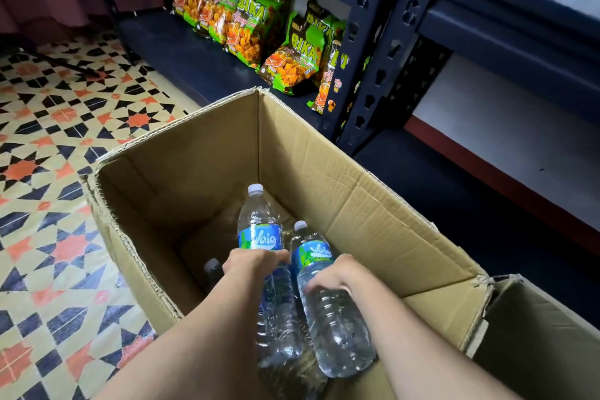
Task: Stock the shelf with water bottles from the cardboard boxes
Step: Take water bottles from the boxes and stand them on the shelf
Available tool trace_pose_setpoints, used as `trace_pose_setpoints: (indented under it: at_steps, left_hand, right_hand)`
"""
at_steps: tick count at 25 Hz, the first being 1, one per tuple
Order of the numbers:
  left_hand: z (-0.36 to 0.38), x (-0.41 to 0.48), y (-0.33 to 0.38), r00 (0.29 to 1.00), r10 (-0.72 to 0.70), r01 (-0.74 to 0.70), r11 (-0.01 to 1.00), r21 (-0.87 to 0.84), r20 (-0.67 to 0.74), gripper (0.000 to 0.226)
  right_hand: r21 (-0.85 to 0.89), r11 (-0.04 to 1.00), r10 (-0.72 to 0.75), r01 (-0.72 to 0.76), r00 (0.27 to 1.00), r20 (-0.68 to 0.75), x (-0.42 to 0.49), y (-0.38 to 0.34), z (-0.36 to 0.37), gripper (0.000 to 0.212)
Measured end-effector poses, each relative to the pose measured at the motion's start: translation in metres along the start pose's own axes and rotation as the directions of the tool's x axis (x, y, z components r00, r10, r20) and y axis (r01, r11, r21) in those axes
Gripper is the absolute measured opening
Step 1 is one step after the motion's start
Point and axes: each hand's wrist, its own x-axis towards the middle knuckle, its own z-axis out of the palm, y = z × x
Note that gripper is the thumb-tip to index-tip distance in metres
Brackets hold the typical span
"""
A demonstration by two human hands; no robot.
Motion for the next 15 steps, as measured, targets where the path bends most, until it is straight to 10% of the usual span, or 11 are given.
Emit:
trace_pose_setpoints:
  at_steps: [4, 10, 15]
  left_hand:
    - [0.007, -0.008, -0.002, 0.998, 0.038, -0.039, 0.998, 0.041, 0.044, 0.085]
    - [0.009, -0.008, -0.002, 0.999, 0.04, -0.041, 0.998, 0.038, 0.024, 0.092]
    - [-0.002, -0.024, 0.004, 0.993, 0.11, -0.113, 0.99, -0.08, -0.034, 0.095]
  right_hand:
    - [0.036, 0.999, 0.035, -0.038, 0.996, 0.084, 0.037, 0.01, 0.038, 0.152]
    - [0.285, 0.958, -0.022, 0.013, 0.999, 0.026, 0.003, 0.004, 0.012, 0.097]
    - [0.291, 0.95, -0.08, 0.112, 0.99, -0.12, 0.011, -0.003, 0.014, 0.119]
